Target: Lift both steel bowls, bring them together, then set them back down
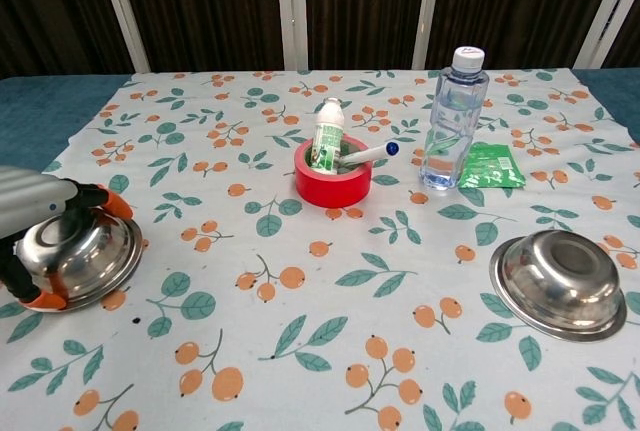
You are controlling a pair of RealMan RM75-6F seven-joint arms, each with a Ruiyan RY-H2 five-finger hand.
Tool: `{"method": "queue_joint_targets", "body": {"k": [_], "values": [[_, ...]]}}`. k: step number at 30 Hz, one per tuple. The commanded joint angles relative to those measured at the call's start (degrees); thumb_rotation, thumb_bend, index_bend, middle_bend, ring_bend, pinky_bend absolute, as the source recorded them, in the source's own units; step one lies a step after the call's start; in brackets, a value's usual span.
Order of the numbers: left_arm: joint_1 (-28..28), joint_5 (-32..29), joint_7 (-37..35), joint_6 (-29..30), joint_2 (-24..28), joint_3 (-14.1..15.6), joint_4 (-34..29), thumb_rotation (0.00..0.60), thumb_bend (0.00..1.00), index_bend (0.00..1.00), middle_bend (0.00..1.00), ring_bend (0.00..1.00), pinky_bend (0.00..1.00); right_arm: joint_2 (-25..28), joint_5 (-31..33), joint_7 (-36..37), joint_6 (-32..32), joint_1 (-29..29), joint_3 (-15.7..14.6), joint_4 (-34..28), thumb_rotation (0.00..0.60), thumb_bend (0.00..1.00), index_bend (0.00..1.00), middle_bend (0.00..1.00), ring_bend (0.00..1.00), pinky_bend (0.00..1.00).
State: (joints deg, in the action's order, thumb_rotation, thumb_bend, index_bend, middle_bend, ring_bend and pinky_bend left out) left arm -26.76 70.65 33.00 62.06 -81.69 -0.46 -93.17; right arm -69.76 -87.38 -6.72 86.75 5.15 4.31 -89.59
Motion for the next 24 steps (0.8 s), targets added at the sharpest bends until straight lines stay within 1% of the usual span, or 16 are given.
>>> {"method": "queue_joint_targets", "body": {"k": [1, 4, 7, 9, 10, 13, 14, 16, 18, 19, 23, 24], "values": [[0.2, 1.9, -1.3, 1.5, 1.6, -0.1, -1.7, 0.600, 0.08, 0.22, 0.28, 0.20, 0.33, 0.0, 0.1, 0.1, 0.0, 0.0, 0.0, 0.0, 0.600, 0.17, 0.22, 0.04, 0.12, 0.04], [0.8, 4.2, -3.3, 3.7, 4.1, -0.2, -3.7, 0.600, 0.08, 0.23, 0.28, 0.20, 0.33, 0.1, 0.1, 0.0, -0.1, 0.0, 0.0, 0.0, 0.600, 0.17, 0.22, 0.04, 0.12, 0.04], [1.7, 7.2, -8.6, 5.5, 7.4, -0.2, -5.7, 0.600, 0.08, 0.23, 0.28, 0.20, 0.33, 0.0, 0.0, -0.1, -0.2, 0.1, -0.1, 0.0, 0.600, 0.17, 0.22, 0.04, 0.12, 0.04], [2.8, 10.9, -15.8, 7.8, 10.1, 0.0, -6.9, 0.600, 0.08, 0.23, 0.28, 0.20, 0.33, -0.1, 0.2, -0.2, -0.2, 0.1, 0.0, 0.0, 0.600, 0.17, 0.22, 0.04, 0.12, 0.04], [3.5, 13.4, -19.8, 9.3, 11.6, 0.5, -6.5, 0.600, 0.08, 0.24, 0.28, 0.20, 0.33, -0.1, 0.2, -0.3, -0.2, 0.1, 0.1, 0.0, 0.600, 0.17, 0.22, 0.04, 0.12, 0.04], [4.9, 18.3, -27.8, 12.9, 13.7, 1.3, -4.7, 0.600, 0.08, 0.24, 0.28, 0.20, 0.33, -0.2, 0.4, -0.3, -0.4, 0.1, 0.1, 0.0, 0.600, 0.17, 0.23, 0.04, 0.12, 0.04], [5.5, 20.1, -31.6, 14.3, 14.4, 1.9, -3.8, 0.600, 0.08, 0.24, 0.28, 0.20, 0.33, -0.2, 0.4, -0.3, -0.4, 0.2, 0.1, 0.0, 0.600, 0.17, 0.23, 0.04, 0.12, 0.04], [6.0, 22.8, -39.0, 16.2, 15.1, 2.6, -2.3, 0.600, 0.08, 0.24, 0.28, 0.20, 0.33, -0.3, 0.4, -0.3, -0.5, 0.2, 0.1, 0.1, 0.600, 0.17, 0.22, 0.04, 0.12, 0.04], [6.6, 25.0, -50.5, 18.7, 15.4, 3.2, -0.1, 0.600, 0.08, 0.25, 0.28, 0.20, 0.33, -0.4, 0.3, -0.1, -0.5, 0.3, 0.1, 0.3, 0.600, 0.17, 0.22, 0.04, 0.12, 0.04], [6.7, 26.4, -56.9, 20.1, 15.2, 3.5, 2.1, 0.600, 0.08, 0.25, 0.27, 0.20, 0.33, -0.5, 0.3, 0.0, -0.7, 0.4, 0.1, 0.5, 0.600, 0.17, 0.22, 0.04, 0.12, 0.04], [6.6, 28.5, -70.0, 21.9, 14.9, 4.4, 7.5, 0.600, 0.08, 0.25, 0.27, 0.20, 0.33, -0.8, 0.0, 0.6, -1.1, 0.7, 0.1, 1.2, 0.600, 0.17, 0.22, 0.04, 0.12, 0.04], [6.6, 28.8, -71.9, 22.2, 14.8, 4.6, 8.7, 0.600, 0.08, 0.25, 0.27, 0.20, 0.33, -0.7, -0.2, 1.1, -1.2, 0.8, 0.0, 1.3, 0.600, 0.17, 0.22, 0.04, 0.12, 0.04]]}}
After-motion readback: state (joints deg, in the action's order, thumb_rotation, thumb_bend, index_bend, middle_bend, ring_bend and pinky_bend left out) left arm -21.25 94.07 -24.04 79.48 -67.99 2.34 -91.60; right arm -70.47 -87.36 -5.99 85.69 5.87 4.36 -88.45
